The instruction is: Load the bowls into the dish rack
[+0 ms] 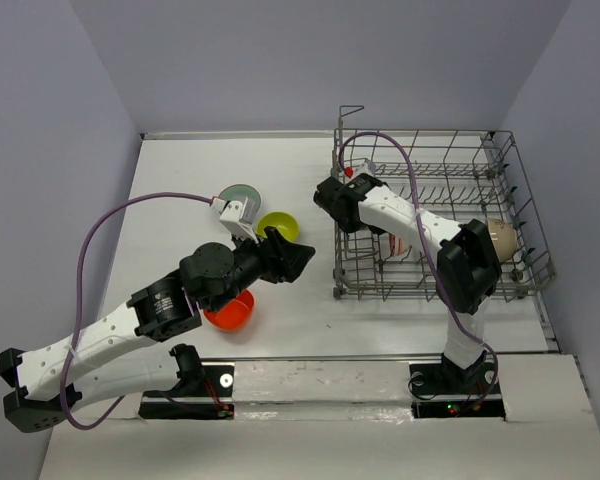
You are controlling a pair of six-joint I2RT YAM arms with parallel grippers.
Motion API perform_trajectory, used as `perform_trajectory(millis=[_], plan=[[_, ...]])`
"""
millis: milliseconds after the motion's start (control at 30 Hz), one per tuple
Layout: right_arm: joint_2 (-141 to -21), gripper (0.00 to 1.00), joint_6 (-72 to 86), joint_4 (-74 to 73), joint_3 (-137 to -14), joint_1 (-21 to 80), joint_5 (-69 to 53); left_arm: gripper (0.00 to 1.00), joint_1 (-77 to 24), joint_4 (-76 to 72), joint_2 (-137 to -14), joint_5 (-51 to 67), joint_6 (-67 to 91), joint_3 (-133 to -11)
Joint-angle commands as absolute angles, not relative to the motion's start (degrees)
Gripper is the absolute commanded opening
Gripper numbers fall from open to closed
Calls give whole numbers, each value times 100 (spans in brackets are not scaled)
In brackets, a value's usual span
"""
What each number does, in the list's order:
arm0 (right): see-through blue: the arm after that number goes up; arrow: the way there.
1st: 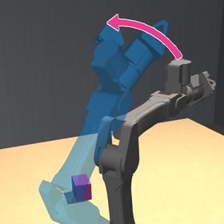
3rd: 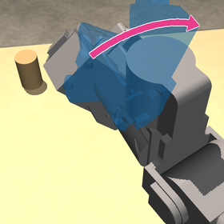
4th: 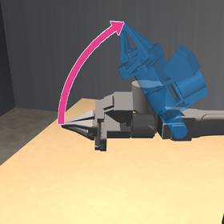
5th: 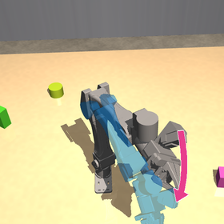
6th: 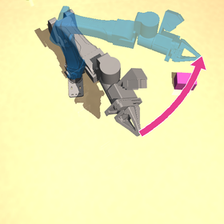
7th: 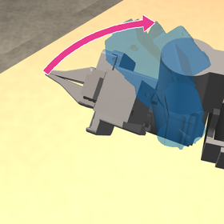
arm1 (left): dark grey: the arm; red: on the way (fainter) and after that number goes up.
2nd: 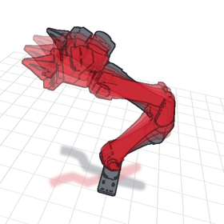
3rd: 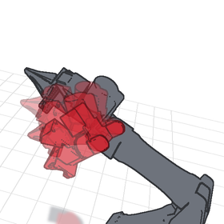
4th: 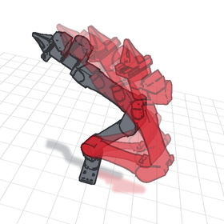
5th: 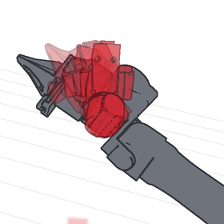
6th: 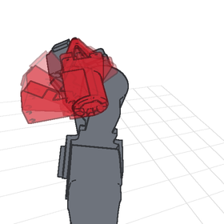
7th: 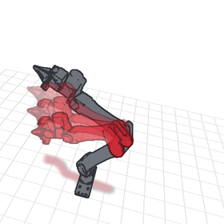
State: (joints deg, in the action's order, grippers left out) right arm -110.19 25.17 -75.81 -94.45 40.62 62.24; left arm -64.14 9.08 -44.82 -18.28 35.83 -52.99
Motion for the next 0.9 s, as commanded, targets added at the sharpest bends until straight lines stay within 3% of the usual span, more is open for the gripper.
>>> perform_trajectory(millis=[0,867], plan=[[-11268,40,2452,-7567,-9431,4034,6240,69,-6434,773,-4386,-1960,3498,-5370],[-10628,50,2452,-7558,-9631,4087,5678,69,-6434,878,-4359,-2021,3524,-5449]])
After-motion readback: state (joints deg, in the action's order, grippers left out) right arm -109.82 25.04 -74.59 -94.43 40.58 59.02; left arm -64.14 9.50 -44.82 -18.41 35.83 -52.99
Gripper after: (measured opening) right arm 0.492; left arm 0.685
